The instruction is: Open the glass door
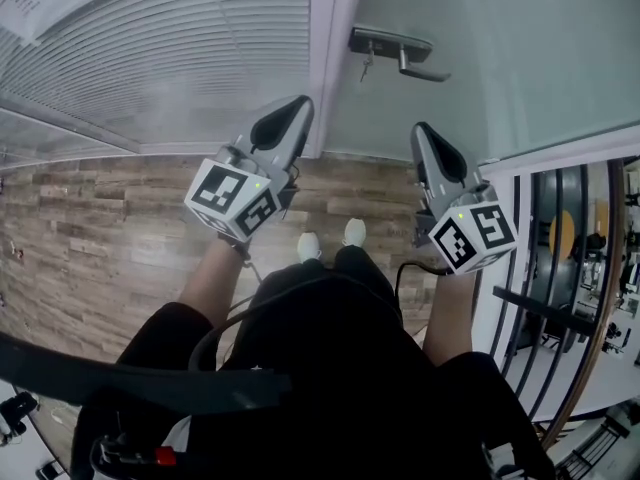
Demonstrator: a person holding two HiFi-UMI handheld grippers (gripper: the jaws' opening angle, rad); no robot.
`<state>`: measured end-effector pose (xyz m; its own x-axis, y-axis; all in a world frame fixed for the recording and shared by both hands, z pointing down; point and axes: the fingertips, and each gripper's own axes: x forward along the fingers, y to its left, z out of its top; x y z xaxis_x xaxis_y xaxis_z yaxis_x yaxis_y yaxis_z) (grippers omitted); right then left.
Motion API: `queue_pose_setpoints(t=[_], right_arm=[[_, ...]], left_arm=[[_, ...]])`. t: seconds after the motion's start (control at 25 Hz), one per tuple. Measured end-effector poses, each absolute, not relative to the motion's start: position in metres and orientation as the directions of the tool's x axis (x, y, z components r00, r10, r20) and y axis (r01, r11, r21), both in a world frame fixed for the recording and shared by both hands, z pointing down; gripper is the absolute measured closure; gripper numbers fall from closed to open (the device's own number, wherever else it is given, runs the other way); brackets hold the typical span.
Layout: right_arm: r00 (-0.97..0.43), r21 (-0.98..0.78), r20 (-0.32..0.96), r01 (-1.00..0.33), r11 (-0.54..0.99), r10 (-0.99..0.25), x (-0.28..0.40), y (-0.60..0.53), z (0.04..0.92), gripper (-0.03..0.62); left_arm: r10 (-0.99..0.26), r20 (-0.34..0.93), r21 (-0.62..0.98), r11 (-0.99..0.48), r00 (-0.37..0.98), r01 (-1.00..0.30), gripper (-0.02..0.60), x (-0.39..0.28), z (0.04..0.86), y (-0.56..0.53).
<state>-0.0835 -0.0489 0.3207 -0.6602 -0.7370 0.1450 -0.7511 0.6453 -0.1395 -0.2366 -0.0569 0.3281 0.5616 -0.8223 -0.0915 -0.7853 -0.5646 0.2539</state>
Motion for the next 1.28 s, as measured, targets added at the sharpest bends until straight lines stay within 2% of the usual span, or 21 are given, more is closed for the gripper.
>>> queue_pose_setpoints(t=[1.0,1.28], right_arm=[[-0.737,-0.146,0.162,-0.676,0.723,-0.656,-0.055,-0.117,0.342,0.591],[-0.726,-0.048,0.205,-0.677,0.734,-0.656,-0.054,-0.126,0.356,0.589]], left_arm=[[-0.875,-0.007,0.279,-0.467,0.484,-0.839,0.58,-0.199,0.35,-0.106],[-0.884,0.019,0.288,-0.442,0.466,-0.85,0.58,-0.198,0.36,-0.11]])
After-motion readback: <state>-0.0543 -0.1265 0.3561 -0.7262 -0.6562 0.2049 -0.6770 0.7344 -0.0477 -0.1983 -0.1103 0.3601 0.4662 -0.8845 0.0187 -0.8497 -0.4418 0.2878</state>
